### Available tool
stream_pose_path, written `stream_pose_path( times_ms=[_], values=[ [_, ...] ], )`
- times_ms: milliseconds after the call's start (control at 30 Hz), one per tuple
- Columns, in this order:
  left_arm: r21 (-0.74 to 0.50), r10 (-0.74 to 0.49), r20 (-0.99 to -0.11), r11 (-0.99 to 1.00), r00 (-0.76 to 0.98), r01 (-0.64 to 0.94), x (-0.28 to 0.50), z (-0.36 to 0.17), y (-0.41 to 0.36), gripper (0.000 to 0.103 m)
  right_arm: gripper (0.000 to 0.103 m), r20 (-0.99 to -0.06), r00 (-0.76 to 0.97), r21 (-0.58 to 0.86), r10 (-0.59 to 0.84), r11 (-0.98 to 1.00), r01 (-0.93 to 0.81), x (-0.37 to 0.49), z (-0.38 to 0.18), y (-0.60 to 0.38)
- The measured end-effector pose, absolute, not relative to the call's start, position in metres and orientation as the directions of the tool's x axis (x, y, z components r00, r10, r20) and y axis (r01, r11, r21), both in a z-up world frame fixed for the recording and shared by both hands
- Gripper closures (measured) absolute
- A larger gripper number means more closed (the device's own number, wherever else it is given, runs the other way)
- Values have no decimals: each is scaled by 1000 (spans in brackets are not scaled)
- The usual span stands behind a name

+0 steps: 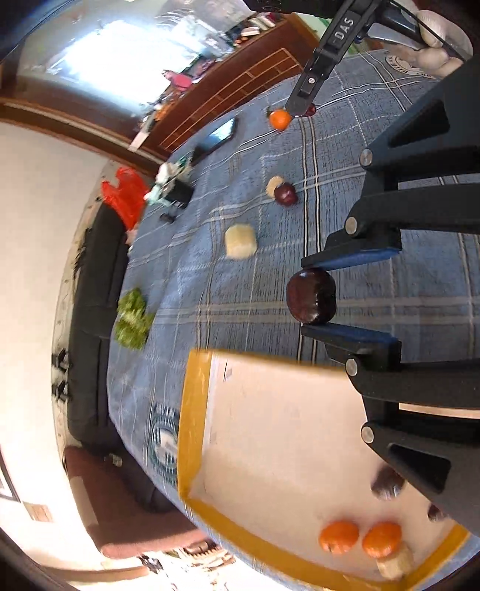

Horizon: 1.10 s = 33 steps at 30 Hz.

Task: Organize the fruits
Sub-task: 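Carry the plum and date into the yellow tray and open both tools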

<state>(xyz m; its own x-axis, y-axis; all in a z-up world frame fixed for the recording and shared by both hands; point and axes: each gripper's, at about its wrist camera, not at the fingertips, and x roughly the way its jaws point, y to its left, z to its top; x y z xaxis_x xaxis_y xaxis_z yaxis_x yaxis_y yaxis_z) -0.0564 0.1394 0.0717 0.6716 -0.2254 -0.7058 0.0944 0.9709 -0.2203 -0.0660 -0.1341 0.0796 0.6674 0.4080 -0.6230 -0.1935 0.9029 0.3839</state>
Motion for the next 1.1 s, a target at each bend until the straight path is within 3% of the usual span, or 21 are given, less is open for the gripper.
stream_pose_path(
  times_ms=[200, 467, 800, 1100],
  values=[
    [-237, -143, -687, 971, 712, -34, -80, 83, 208, 75, 71, -602, 570, 465, 560, 826, -320, -64, 91, -68],
    [-265, -62, -725, 944, 686, -195, -104, 62, 283, 75, 70, -618, 386, 523, 684, 725, -448, -50, 80, 35],
    [-276, -57, -747, 933, 662, -230, -100, 41, 305, 75, 70, -714, 323, 439, 621, 757, -484, -26, 52, 115],
    [-254, -38, -746, 939, 664, -232, -97, 41, 300, 71, 69, -761, 326, 376, 561, 791, -483, -19, 31, 130]
  ],
)
